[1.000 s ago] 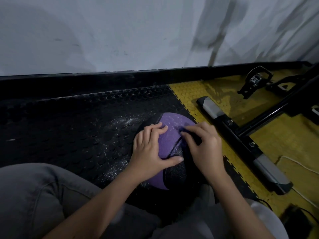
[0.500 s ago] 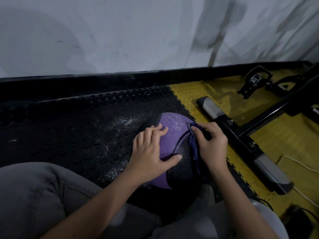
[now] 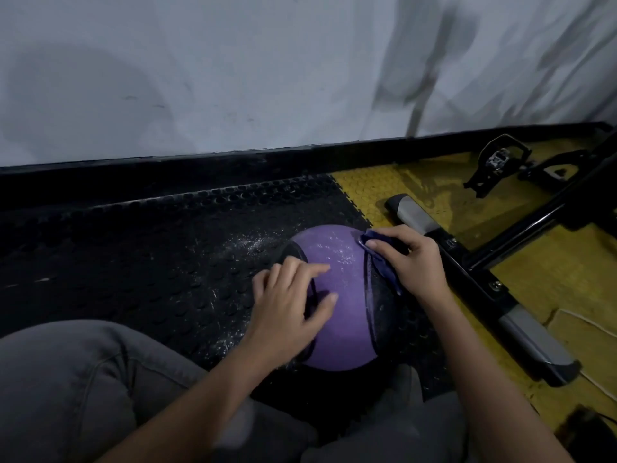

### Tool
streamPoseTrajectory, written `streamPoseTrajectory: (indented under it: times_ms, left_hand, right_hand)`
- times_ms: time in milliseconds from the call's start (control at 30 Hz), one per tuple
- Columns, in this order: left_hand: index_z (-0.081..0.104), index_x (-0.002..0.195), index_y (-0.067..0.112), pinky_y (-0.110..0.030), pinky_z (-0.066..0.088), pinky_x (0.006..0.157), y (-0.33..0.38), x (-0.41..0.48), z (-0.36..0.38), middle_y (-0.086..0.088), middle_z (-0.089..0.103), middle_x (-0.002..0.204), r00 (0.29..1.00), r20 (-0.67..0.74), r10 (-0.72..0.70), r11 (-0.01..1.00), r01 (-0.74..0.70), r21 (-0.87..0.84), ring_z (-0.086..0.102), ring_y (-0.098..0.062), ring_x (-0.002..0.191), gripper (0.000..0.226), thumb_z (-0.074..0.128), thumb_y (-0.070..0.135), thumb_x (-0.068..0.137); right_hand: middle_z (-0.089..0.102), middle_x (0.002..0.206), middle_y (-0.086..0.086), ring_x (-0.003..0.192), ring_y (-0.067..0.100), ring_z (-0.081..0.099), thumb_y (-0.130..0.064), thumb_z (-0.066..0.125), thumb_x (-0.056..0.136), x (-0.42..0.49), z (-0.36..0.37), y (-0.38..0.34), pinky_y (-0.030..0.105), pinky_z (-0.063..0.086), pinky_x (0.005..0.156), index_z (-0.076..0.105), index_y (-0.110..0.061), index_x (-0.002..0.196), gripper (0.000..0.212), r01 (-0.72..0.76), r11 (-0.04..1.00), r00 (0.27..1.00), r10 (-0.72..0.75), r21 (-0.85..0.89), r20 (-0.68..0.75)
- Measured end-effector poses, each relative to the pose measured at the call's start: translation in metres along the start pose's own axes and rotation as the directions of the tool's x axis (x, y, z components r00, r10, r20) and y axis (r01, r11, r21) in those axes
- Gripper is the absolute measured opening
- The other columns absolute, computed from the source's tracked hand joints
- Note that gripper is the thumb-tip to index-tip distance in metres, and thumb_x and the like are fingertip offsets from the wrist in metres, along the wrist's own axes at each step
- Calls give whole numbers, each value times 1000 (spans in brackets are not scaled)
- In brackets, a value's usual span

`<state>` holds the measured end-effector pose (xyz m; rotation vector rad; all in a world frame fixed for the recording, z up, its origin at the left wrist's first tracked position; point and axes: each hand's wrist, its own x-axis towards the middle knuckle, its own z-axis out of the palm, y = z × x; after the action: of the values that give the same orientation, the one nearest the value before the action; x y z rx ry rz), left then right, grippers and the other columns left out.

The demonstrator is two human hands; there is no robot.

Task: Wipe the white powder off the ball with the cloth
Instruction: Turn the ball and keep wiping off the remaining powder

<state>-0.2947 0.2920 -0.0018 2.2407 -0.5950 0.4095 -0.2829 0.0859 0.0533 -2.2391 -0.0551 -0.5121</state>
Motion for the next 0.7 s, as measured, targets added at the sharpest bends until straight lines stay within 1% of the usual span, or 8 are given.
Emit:
streamPoseTrajectory:
  times_ms: [100,167,233,333,400,500,633,700]
  left_hand:
    - [37,132,37,-30,10,102,-15,14,-5,17,26,131,987,141,-81,991,95,-93,22,-7,124,69,38,71,72]
    - [22,135,48,-38,2,109,-19,17,-2,23,15,140,963,252,-96,987,125,-101,10,-2,131,78,35,80,65]
    - [9,132,56,-42,1,113,-16,16,4,28,12,140,944,315,-97,982,143,-127,10,-1,133,79,35,83,63]
    - [13,138,52,-41,5,112,-11,15,11,27,13,141,948,294,-122,980,162,-116,13,-2,133,86,34,85,61]
    - [15,140,47,-38,4,110,-10,13,12,26,13,141,953,265,-145,980,175,-92,13,-3,132,90,32,86,60]
    - [17,141,43,-38,4,110,-8,9,11,25,14,140,954,242,-176,979,196,-62,13,-2,130,94,29,87,59]
    - [21,140,40,-36,4,108,-7,9,10,23,17,137,950,231,-211,973,226,-38,15,-2,128,97,27,88,57]
    - [24,139,40,-34,4,107,-6,10,9,24,18,134,951,223,-213,973,228,-43,16,0,127,97,29,88,55]
  right_hand:
    - [63,102,-17,94,-7,58,-21,65,85,-3,0,4,8,41,80,63,-28,104,21,-123,990,992,122,66,25]
    - [59,103,-16,97,-5,55,-26,56,91,-6,0,11,15,40,84,58,-30,106,15,-190,980,982,190,61,5]
    - [55,104,-15,101,5,52,-34,48,95,-5,-1,16,25,39,87,53,-33,110,16,-292,956,956,292,38,12]
    - [54,96,-21,89,0,54,-38,46,95,-4,-5,15,20,40,73,52,-30,110,18,-377,924,926,376,58,28]
    - [56,91,-20,85,0,55,-37,50,93,-5,-4,11,16,39,68,56,-29,101,13,-333,943,943,333,21,3]
    - [60,90,-19,87,0,57,-39,59,85,-12,3,-2,15,41,73,60,-34,89,6,-185,982,982,184,-29,-37]
    - [61,103,-11,103,10,53,-44,65,79,-23,14,-16,23,37,91,66,-26,94,23,111,976,994,-113,-190,2]
    - [61,103,-11,105,12,53,-40,68,78,-23,11,-16,25,38,92,68,-24,94,23,150,967,989,-147,-206,26]
